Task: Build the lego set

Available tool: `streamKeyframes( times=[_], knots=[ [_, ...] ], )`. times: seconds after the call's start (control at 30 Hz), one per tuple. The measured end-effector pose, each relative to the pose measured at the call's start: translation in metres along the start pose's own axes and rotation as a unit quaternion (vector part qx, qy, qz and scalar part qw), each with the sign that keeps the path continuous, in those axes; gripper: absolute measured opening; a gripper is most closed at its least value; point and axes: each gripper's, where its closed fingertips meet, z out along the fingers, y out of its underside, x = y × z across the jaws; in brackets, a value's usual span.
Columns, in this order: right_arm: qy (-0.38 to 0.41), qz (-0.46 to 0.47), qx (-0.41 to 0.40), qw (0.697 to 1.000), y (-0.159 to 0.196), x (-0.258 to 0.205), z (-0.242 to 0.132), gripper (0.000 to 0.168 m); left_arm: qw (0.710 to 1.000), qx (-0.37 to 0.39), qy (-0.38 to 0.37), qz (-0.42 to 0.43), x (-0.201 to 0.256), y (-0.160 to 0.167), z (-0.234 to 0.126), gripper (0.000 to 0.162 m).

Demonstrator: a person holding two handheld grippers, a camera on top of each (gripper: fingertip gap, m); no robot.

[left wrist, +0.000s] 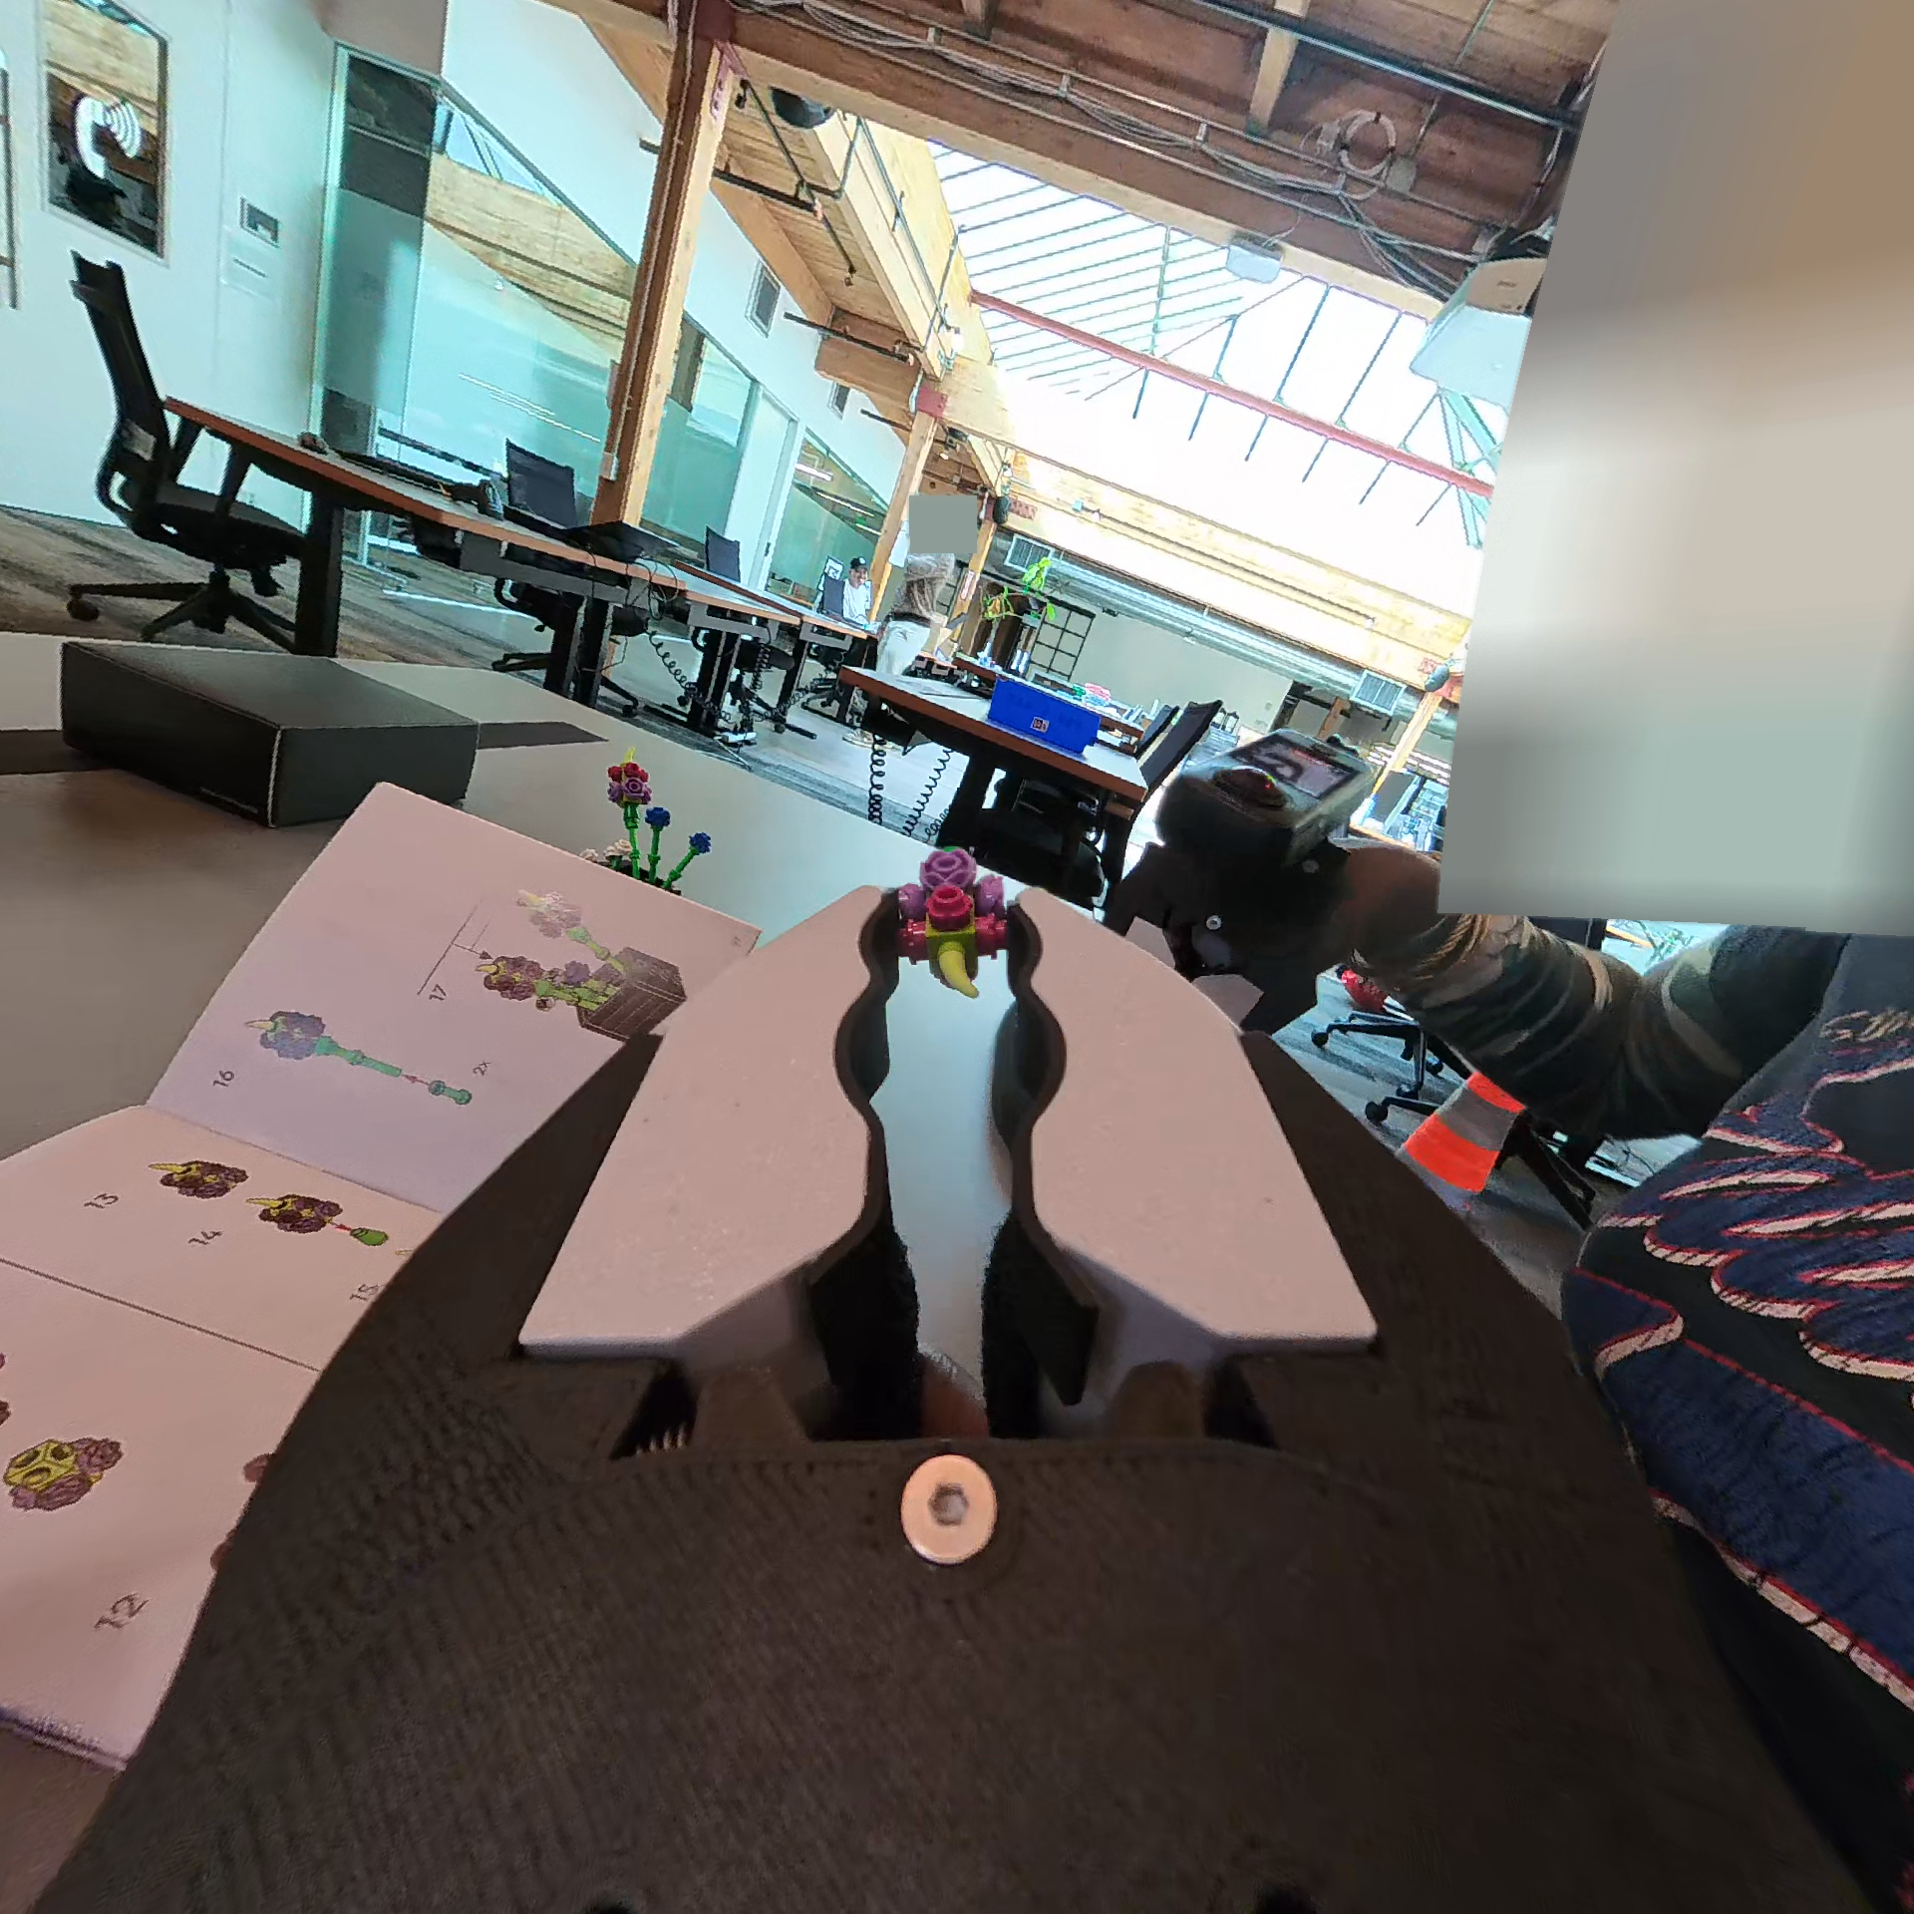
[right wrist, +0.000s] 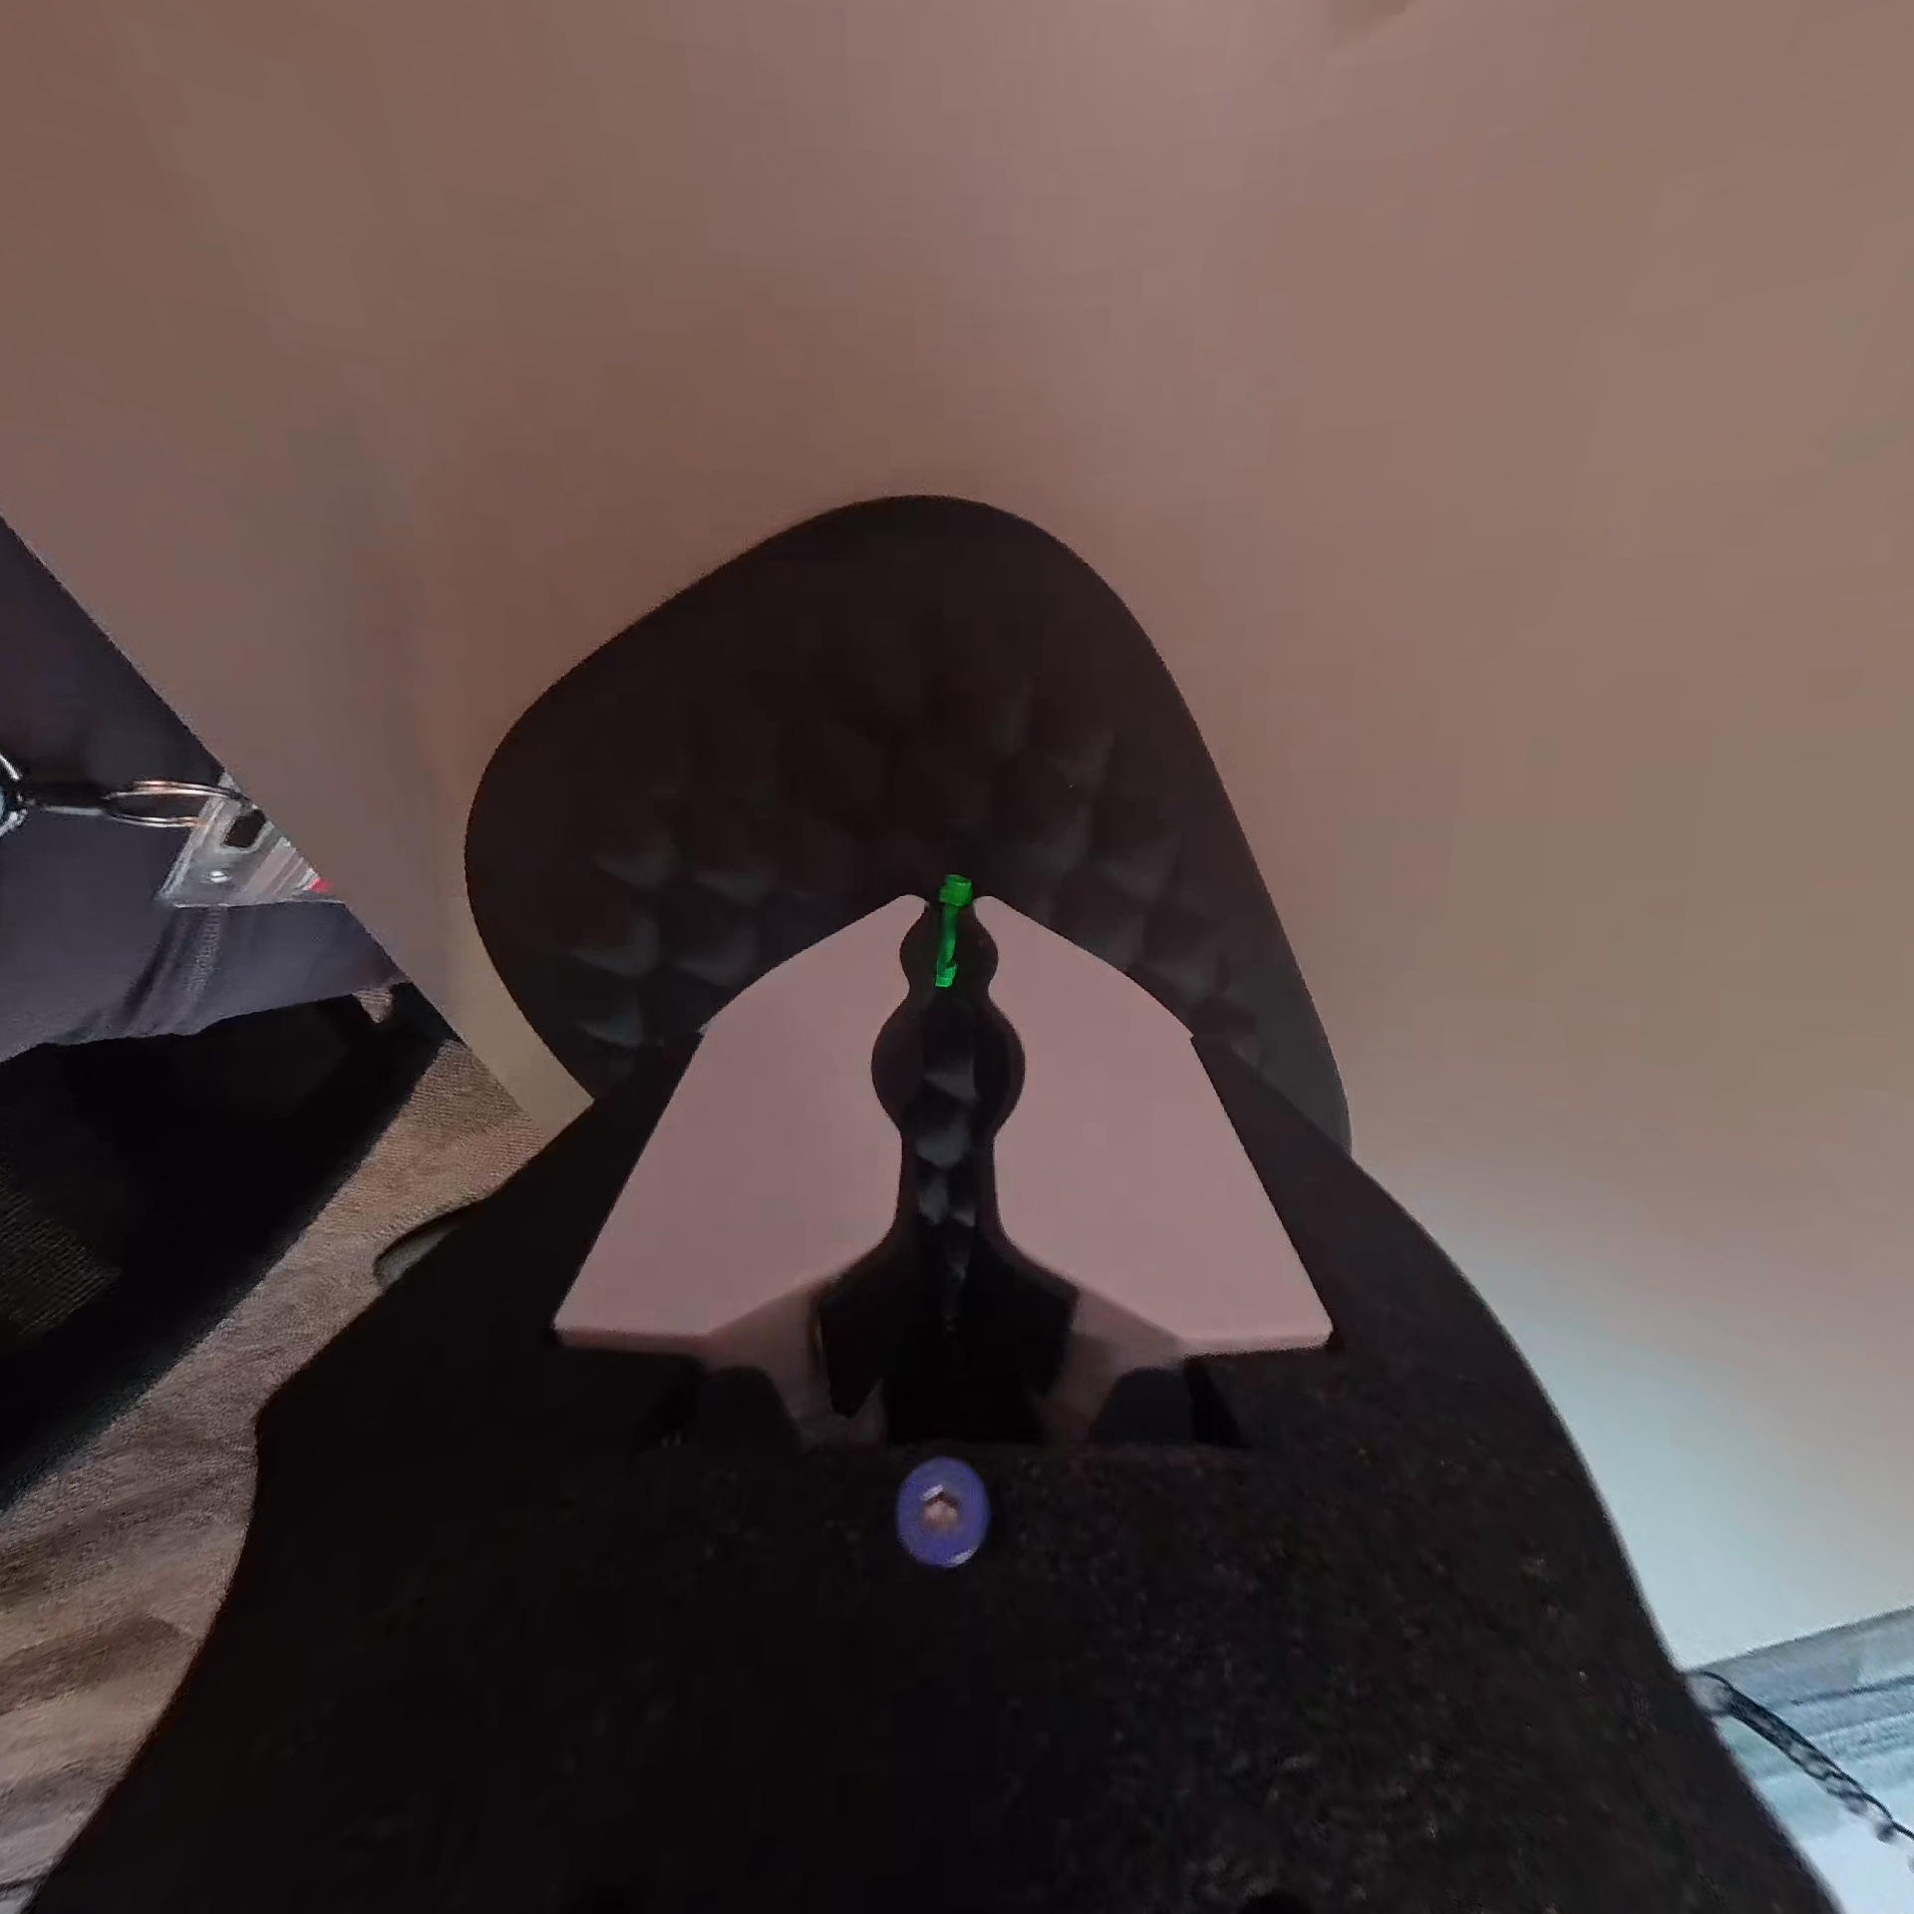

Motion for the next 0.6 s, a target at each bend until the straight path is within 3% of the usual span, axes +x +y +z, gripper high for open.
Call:
streamKeyframes(
  times=[0.13,0.23,0.27,0.3,0.33,0.4,0.43,0.47,0.5,0.53,0.6],
  knots=[
    [-0.03,0.025,0.06,0.997,-0.001,0.0,0.0,0.003,1.0,-0.006,0.018,-0.005,0.007,0.003,0.003,0.019],
    [-0.069,0.065,0.219,0.971,-0.017,0.0,-0.013,0.003,0.999,0.01,0.038,-0.03,0.012,0.0,0.004,0.02],
    [-0.082,0.09,0.335,0.934,-0.04,0.003,-0.036,0.003,0.998,0.023,0.044,-0.043,0.013,-0.003,0.004,0.019],
    [-0.105,0.112,0.465,0.872,-0.064,0.005,-0.069,0.003,0.996,0.04,0.051,-0.058,0.013,-0.007,0.003,0.02],
    [-0.12,0.133,0.595,0.784,-0.081,0.011,-0.111,0.003,0.994,0.058,0.057,-0.077,0.013,-0.012,0.002,0.02],
    [-0.16,0.159,0.796,0.561,-0.088,0.024,-0.186,0.003,0.986,0.106,0.061,-0.116,0.013,-0.022,0.001,0.019],
    [-0.187,0.162,0.849,0.467,-0.089,0.027,-0.206,0.003,0.979,0.135,0.064,-0.135,0.014,-0.028,0.001,0.019],
    [-0.206,0.167,0.876,0.404,-0.095,0.03,-0.214,0.003,0.972,0.163,0.07,-0.152,0.016,-0.033,0.0,0.019],
    [-0.216,0.169,0.889,0.366,-0.106,0.032,-0.216,0.003,0.965,0.187,0.077,-0.167,0.019,-0.037,0.0,0.019],
    [-0.228,0.168,0.893,0.35,-0.121,0.031,-0.214,0.003,0.958,0.208,0.084,-0.179,0.022,-0.04,0.0,0.019],
    [-0.253,0.16,0.887,0.351,-0.155,0.023,-0.205,0.003,0.943,0.24,0.103,-0.206,0.028,-0.043,0.001,0.019]
  ],
)
